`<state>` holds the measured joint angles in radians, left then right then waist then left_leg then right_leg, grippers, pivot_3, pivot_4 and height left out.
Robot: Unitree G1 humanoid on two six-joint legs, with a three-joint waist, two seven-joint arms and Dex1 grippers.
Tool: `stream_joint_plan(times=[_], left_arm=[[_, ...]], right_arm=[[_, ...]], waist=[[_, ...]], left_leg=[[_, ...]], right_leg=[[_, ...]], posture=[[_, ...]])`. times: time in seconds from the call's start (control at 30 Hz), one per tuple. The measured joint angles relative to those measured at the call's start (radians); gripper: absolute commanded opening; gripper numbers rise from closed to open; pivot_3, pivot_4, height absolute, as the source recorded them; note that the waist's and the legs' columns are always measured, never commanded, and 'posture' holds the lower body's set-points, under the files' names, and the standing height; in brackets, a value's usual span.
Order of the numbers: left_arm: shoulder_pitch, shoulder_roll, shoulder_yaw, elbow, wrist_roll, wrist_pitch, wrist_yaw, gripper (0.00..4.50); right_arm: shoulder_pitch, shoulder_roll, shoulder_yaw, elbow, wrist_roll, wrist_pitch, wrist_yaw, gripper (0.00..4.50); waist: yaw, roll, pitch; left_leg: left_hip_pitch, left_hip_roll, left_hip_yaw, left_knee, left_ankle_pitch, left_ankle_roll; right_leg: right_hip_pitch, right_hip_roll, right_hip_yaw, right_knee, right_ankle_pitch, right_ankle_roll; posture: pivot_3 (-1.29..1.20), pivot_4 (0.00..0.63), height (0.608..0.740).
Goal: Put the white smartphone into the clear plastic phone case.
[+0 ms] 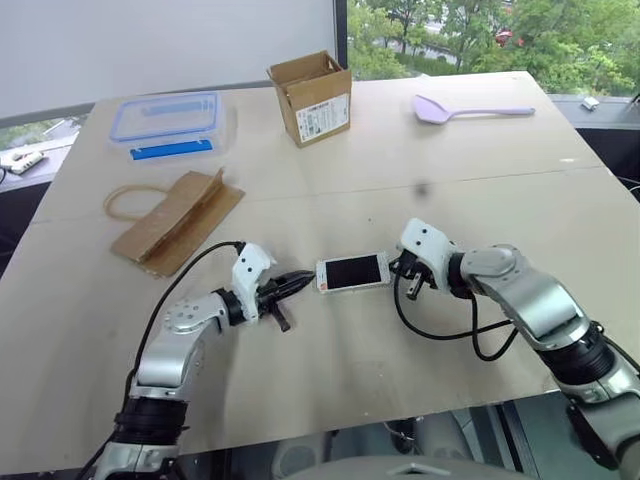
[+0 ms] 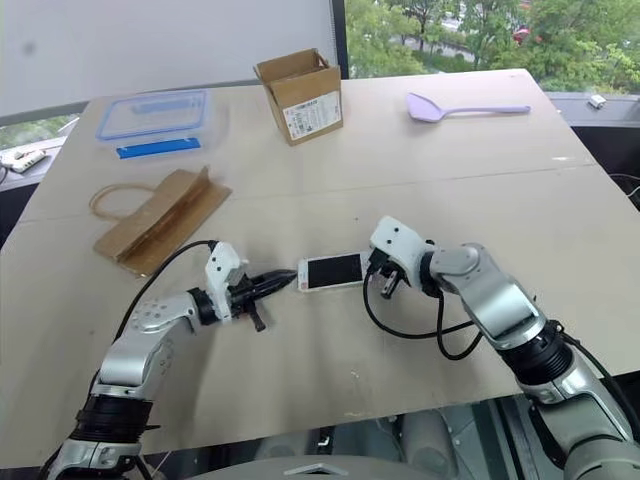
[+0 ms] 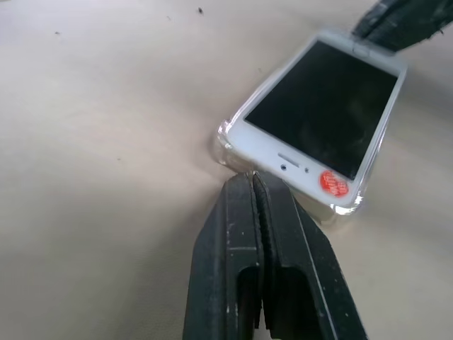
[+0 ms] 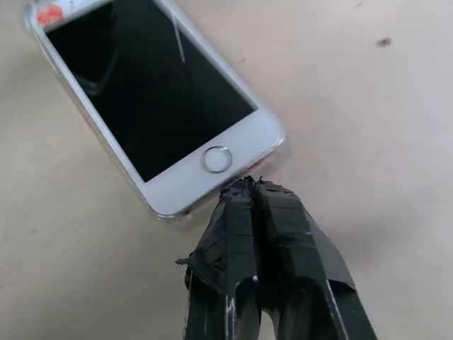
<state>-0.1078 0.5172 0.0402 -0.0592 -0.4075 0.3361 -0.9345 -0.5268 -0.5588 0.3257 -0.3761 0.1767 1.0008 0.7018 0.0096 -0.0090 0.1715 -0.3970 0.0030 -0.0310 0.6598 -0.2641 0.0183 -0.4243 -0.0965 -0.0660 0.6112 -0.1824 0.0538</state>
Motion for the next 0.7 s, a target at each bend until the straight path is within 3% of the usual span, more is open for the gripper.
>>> stream_joint_plan(times=[0.17, 0.3, 0.5, 0.7], left_arm=[[-0.008, -0.021, -0.021, -0.001, -0.046, 0.024, -0.039, 0.06], [-0.021, -0.028, -0.05, -0.001, -0.024, 0.002, -0.035, 0.06], [-0.063, -0.048, -0.113, 0.005, 0.055, -0.046, -0.006, 0.06], [-0.064, -0.048, -0.128, 0.006, 0.081, -0.061, 0.013, 0.06]], right_arm=[[-0.009, -0.007, -0.099, -0.019, 0.062, 0.052, -0.003, 0.03], [-0.018, 0.018, -0.099, -0.016, 0.079, 0.06, -0.013, 0.03], [-0.045, 0.096, -0.035, 0.038, 0.079, 0.03, -0.025, 0.03], [-0.1, 0.065, 0.067, 0.145, 0.043, 0.01, -0.002, 0.03]], waist=[[0.0, 0.0, 0.0], [0.0, 0.0, 0.0], [0.003, 0.0, 0.0], [0.002, 0.0, -0.001]], left_leg=[[0.0, 0.0, 0.0, 0.001, 0.0, 0.0], [0.0, 0.0, 0.0, 0.001, 0.0, 0.0], [0.0, 0.0, 0.0, 0.008, 0.0, 0.0], [0.003, 0.0, -0.001, 0.009, 0.0, 0.0]], right_leg=[[0.0, 0.0, 0.0, 0.0, 0.0, 0.0], [0.0, 0.001, 0.0, 0.0, 0.0, 0.0], [0.001, 0.0, 0.0, 0.005, 0.0, 0.0], [0.002, 0.0, 0.001, 0.011, 0.0, 0.0]], posture=[[0.0, 0.15, 0.74], [0.0, 0.15, 0.74], [0.0, 0.15, 0.74], [0.0, 0.15, 0.74]])
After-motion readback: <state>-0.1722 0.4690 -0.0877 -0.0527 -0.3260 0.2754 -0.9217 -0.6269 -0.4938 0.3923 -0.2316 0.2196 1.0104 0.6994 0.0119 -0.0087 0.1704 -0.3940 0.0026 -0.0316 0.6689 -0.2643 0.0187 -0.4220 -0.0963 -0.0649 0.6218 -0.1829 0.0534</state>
